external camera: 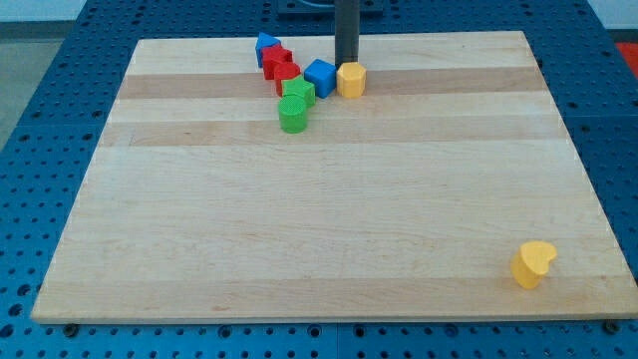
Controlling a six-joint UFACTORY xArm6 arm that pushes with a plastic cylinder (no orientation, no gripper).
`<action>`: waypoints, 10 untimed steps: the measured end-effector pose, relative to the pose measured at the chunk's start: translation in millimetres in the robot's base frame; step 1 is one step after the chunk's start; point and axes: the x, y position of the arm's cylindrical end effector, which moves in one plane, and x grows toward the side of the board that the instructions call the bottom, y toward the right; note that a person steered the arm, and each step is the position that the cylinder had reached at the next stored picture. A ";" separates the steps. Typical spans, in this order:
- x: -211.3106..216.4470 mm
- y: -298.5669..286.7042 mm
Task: Place the yellow hexagon to the left of the yellow heart
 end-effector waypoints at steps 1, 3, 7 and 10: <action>33.4 0.0; 107.1 16.0; 232.5 61.0; 289.3 54.8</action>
